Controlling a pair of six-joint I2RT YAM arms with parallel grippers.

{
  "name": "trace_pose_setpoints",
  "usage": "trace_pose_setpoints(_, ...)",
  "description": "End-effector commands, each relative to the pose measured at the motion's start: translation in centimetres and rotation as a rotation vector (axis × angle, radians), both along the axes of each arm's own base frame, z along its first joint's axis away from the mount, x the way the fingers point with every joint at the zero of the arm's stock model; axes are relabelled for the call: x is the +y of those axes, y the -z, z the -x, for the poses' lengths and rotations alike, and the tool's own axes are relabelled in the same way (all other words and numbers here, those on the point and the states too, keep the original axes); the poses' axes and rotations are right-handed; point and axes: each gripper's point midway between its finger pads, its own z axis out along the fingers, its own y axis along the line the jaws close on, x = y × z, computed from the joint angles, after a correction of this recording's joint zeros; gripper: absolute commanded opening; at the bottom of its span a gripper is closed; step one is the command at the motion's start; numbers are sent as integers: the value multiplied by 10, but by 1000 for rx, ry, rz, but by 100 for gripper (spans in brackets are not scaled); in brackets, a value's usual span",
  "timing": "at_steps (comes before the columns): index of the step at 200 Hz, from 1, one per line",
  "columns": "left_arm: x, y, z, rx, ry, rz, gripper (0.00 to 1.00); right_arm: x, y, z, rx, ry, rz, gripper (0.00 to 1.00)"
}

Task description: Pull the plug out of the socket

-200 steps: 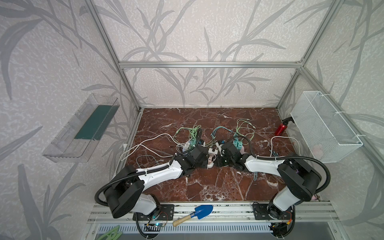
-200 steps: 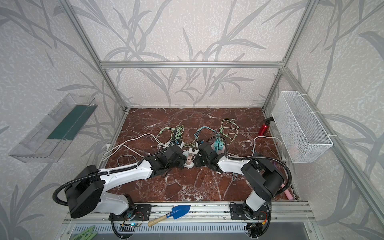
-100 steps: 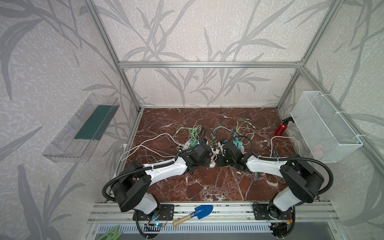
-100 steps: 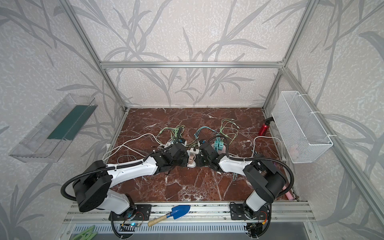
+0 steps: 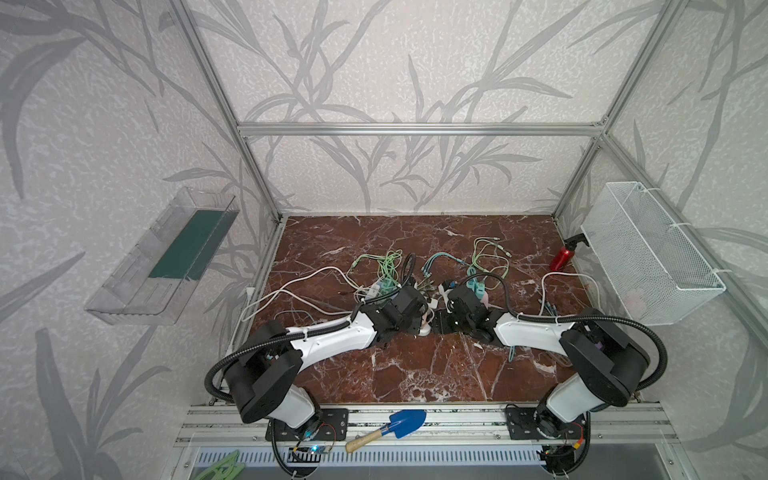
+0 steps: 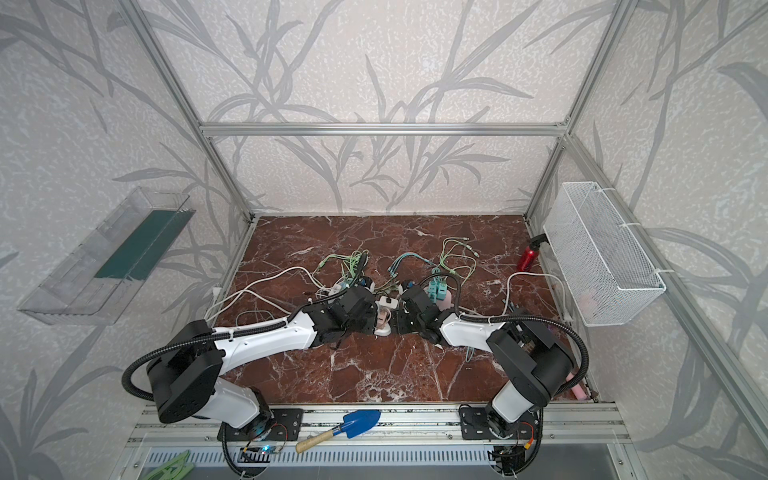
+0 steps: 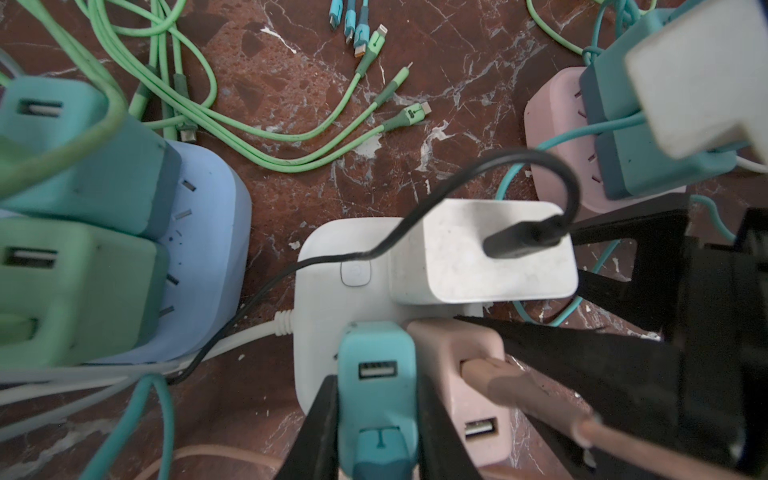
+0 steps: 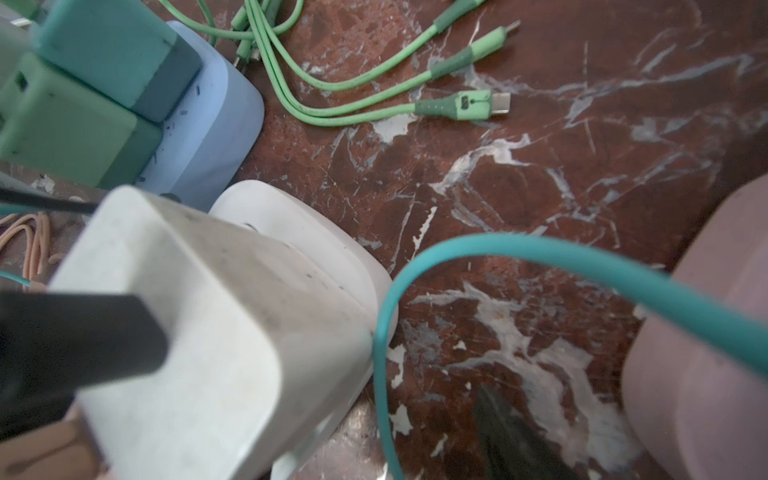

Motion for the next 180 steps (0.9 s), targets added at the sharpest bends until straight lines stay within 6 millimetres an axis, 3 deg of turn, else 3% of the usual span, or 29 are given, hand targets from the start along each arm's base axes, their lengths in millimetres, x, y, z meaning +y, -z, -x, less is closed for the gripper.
trace_pose_setpoints(1, -34, -56, -2, -115, 53, 242, 0, -21, 48, 39, 155, -71, 170, 69)
trace_pose_setpoints(38, -31, -53, 2, -103, 35, 268, 0, -39, 58, 42, 165, -78, 291, 69)
trace_pose_setpoints(76, -32, -54, 1, -116, 4, 344, 0, -38, 58, 42, 155, -109, 360, 68)
trace_pose_setpoints(99, -32, -53, 3, -122, 40, 233, 0, -37, 57, 42, 153, -110, 358, 68)
trace_pose_setpoints(131, -43, -38, 7, -82, 95, 142, 0, -34, 53, 40, 145, -117, 359, 68)
trace_pose_setpoints(157, -46, -43, 7, -109, 104, 134, 0, -36, 54, 40, 144, -112, 369, 68)
trace_pose_setpoints(162, -45, -45, 7, -117, 100, 144, 0, -39, 63, 43, 166, -114, 391, 68)
trace_pose_setpoints(180, -40, -55, 4, -170, 67, 220, 0, -42, 69, 46, 179, -117, 407, 68)
